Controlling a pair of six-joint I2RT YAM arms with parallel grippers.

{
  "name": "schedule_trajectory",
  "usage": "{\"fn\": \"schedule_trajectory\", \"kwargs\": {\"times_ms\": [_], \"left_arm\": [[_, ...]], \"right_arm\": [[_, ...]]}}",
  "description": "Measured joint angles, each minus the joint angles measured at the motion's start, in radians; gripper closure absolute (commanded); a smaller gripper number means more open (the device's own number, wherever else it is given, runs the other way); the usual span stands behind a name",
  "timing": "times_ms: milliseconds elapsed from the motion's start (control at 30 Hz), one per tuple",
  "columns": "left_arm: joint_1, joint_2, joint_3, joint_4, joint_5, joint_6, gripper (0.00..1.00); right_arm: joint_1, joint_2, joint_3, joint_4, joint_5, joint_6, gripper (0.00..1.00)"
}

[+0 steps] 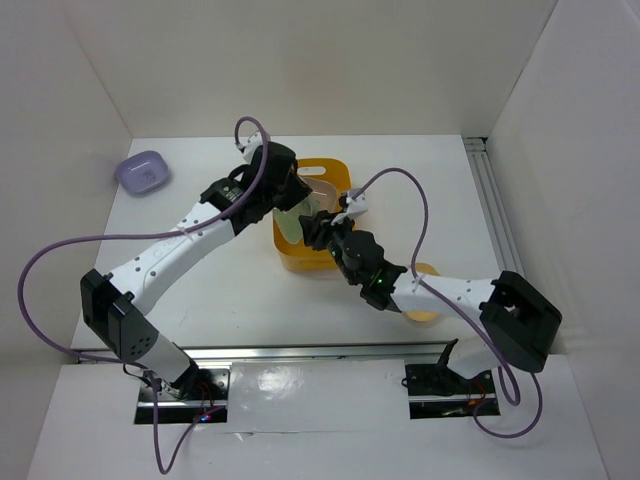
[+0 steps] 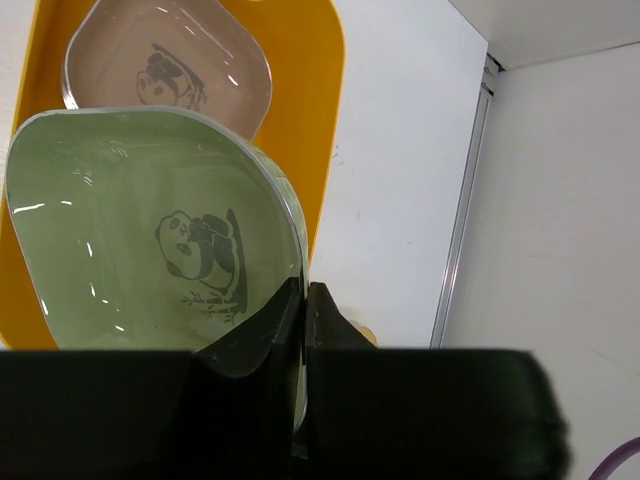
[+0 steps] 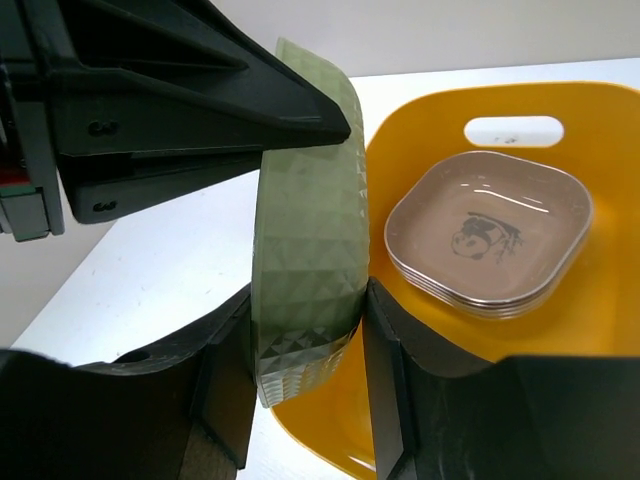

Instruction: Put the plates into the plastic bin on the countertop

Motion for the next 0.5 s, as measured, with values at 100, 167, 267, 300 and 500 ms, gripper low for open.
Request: {"fn": "schedule_trajectory", "kwargs": {"times_ms": [100, 167, 267, 300, 500], "left_arm": [[-0.005, 0.0, -0.001, 0.011, 0.006, 0.006, 0.69], [-0.007, -0.001, -0.001, 0.012, 0.008, 0.024, 0.54], [-0.012, -0.006, -0.002, 0.013, 0.007, 0.052, 0.37], [-0.015, -0.011, -0.003, 0.012, 0.008, 0.056, 0.33], [-0.031, -0.072, -0.01, 0.023, 0.01, 0.096, 0.18]], "right_arm": [[0.002, -0.021, -0.004, -0.02, 0.024, 0.004, 1.0], [0.002, -0.033, -0.004, -0.036, 0.047, 0.004, 1.0], [0.001, -0.047, -0.004, -0.059, 0.077, 0.004, 1.0], [0.0, -0.051, -0.004, -0.066, 0.085, 0.003, 1.0], [-0.042, -0.059, -0.002, -0.087, 0.101, 0.012, 1.0]]}}
